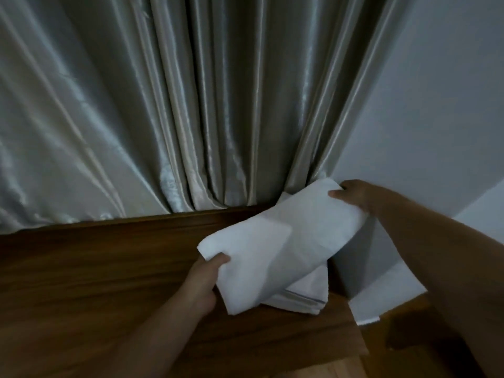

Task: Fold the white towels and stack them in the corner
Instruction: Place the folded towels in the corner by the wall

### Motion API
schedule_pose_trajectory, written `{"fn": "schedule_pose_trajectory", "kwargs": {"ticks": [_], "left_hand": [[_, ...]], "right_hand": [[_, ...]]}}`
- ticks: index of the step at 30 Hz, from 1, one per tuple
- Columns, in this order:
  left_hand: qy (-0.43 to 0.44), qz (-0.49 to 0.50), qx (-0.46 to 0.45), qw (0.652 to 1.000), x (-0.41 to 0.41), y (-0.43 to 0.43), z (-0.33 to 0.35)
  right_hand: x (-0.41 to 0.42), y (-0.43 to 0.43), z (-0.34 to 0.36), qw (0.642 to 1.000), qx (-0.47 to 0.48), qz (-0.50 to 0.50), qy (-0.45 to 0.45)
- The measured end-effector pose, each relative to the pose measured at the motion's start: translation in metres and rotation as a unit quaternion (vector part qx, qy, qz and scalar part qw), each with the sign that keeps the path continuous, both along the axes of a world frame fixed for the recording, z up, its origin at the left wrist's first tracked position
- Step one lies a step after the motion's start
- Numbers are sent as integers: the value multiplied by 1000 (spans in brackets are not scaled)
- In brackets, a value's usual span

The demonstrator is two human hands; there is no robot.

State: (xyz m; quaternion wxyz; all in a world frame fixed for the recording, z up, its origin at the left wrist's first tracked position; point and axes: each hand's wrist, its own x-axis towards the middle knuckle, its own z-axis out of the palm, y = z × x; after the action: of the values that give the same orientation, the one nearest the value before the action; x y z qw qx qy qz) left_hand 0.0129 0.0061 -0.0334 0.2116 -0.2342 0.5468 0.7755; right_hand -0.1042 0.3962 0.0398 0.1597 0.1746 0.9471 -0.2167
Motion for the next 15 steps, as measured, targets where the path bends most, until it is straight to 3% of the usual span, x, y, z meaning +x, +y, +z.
{"fn": "schedule_pose_trajectory", "kwargs": {"ticks": [6,11,15], "left_hand": [[-27,93,20,995,59,85,-10],[-51,172,122,976,82,155,-14],[-92,221,202,950,79,191,-21]], "right_hand": [[-73,11,1,991,25,131,-25],[-131,13,-7,973,102,205,-40],[-155,0,-5,966,101,239,-17]]}}
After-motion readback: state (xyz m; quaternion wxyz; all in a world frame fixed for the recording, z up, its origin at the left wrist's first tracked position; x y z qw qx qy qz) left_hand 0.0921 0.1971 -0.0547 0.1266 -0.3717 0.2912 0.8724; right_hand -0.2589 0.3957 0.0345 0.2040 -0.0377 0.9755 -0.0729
